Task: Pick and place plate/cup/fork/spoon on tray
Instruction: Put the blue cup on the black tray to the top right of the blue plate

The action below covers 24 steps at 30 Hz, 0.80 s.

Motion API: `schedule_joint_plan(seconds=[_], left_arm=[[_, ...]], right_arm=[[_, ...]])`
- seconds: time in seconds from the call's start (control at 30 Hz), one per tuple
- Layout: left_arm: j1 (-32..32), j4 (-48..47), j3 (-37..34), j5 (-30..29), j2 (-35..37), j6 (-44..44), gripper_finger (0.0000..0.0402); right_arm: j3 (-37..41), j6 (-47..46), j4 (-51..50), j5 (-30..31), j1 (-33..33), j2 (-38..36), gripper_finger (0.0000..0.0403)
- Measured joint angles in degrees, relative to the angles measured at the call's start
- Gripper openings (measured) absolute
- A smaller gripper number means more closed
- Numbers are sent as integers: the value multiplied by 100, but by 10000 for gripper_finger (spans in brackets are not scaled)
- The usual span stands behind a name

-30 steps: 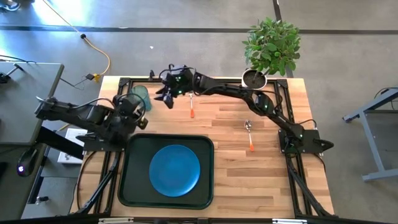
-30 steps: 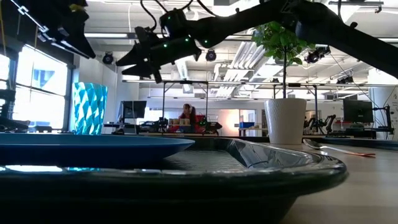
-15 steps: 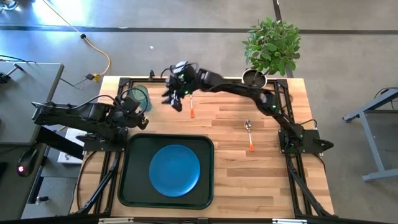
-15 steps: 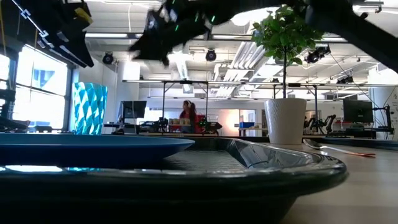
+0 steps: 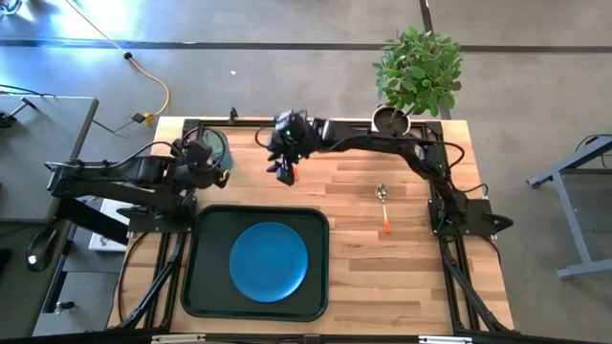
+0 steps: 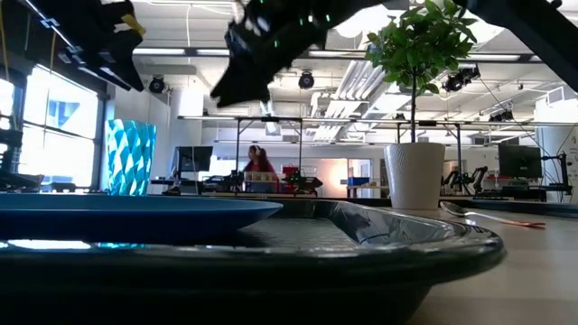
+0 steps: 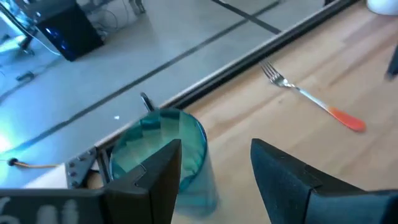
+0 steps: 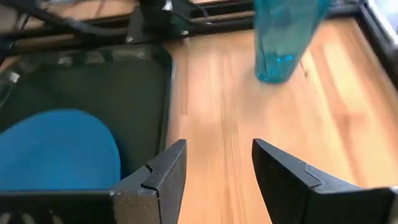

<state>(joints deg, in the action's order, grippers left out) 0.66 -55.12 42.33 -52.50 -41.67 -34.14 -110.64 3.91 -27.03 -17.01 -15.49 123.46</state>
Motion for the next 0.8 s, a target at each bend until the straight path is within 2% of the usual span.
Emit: schedule_joint_plan(seconds=[0.17,0.37,0.6,0.8], left_arm=[[674,360,118,-31,-2,680,184],[1800,588,426,285,-35,1391,184],[3039,519,424,1449,-217,1627,184],[3870,698,424,1326,-632,1816,183]], right_arm=[[1825,-764,2257,76,-69,-444,174],[3446,-1452,4386,110,-63,-815,174],[4660,-1564,5064,354,-56,-1418,174],[5398,-1703,5876,462,79,-1634,174]])
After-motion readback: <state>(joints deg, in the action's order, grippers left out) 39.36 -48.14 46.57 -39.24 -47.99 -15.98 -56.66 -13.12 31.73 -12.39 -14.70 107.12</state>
